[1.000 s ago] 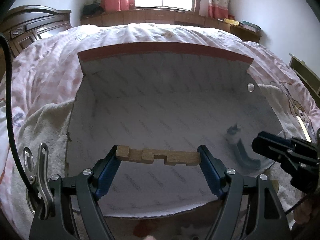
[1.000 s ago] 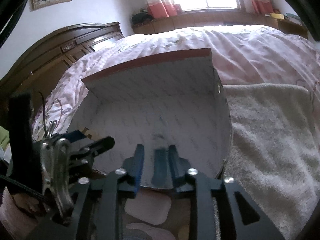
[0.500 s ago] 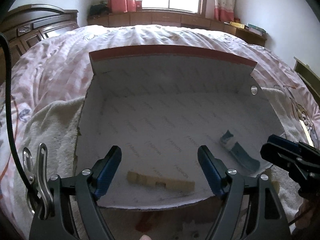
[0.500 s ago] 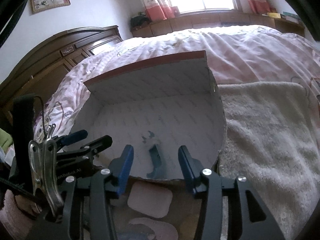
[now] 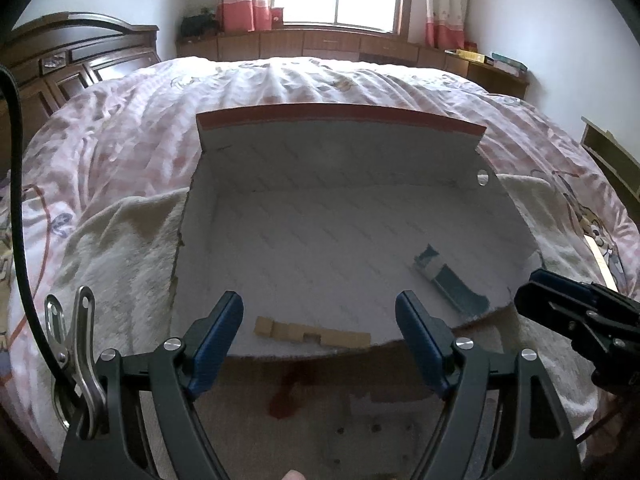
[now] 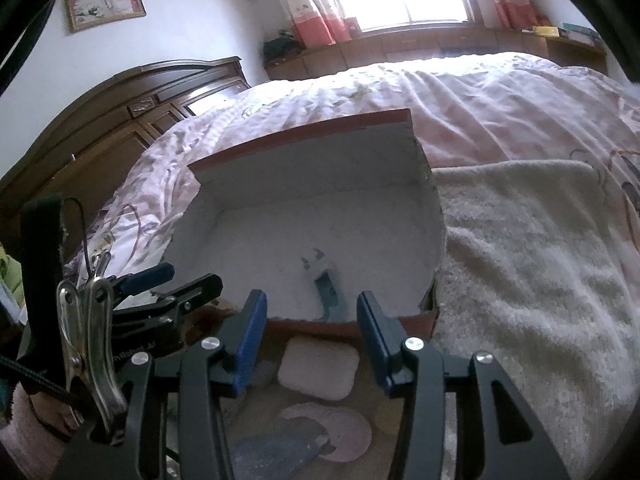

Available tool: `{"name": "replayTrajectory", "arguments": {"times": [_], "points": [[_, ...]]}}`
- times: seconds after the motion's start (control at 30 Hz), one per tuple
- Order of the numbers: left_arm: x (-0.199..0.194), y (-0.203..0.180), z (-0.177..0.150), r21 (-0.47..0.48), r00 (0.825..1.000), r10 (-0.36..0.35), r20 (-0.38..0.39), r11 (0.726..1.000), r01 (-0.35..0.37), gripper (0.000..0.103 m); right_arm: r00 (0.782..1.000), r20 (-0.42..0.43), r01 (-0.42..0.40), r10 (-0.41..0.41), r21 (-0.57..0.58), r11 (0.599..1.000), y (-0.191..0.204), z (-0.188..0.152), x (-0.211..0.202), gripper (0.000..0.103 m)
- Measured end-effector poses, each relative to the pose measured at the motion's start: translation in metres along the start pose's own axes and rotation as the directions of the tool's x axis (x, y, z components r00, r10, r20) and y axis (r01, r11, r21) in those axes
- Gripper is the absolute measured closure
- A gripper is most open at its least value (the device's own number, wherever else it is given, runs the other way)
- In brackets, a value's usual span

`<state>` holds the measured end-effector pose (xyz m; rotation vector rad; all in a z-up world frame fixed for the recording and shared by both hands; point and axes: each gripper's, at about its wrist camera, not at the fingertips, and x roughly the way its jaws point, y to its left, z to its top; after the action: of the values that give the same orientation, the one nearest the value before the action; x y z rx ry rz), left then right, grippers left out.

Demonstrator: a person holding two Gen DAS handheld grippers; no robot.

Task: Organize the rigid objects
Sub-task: 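Withdraw both tools from the box toward the white charger and the jar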

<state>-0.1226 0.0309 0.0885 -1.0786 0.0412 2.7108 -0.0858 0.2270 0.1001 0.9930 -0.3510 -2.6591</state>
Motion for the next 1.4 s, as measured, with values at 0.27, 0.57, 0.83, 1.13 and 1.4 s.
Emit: {"name": "replayTrajectory", "arguments": {"times": [0.27,0.57,0.83,1.13,1.4], "points": [[-0.022,0.001,-0.012,-0.004,1.0,0.003,0.01,1.0,-0.003,0.023,1.0,-0.001,-0.007,0.007,0.002,1.0,0.008,-0.014,-0.018,0.054],[-0.045,0.003,-0.029,-0.011,1.0,0.011,0.014,1.0,-0.011,0.023,1.0,-0.008,-0.01,0.01,0.001,1.0,0.019,-0.031,-0.036,0.054],[-0.058,0.007,-0.05,-0.031,1.0,0.02,-0.002,0.999,-0.021,0.023,1.0,-0.021,-0.016,0.016,0.003,1.0,0.027,-0.049,-0.048,0.054],[-0.076,0.014,-0.074,-0.057,0.999,0.029,-0.028,0.998,-0.031,0.023,0.999,-0.037,-0.004,0.004,-0.001,1.0,0.031,-0.07,-0.061,0.054],[-0.086,0.016,-0.104,-0.072,0.997,0.005,-0.078,0.997,-0.011,0.023,0.998,-0.054,0.01,-0.01,-0.001,1.0,0.031,-0.09,-0.071,0.054]]}}
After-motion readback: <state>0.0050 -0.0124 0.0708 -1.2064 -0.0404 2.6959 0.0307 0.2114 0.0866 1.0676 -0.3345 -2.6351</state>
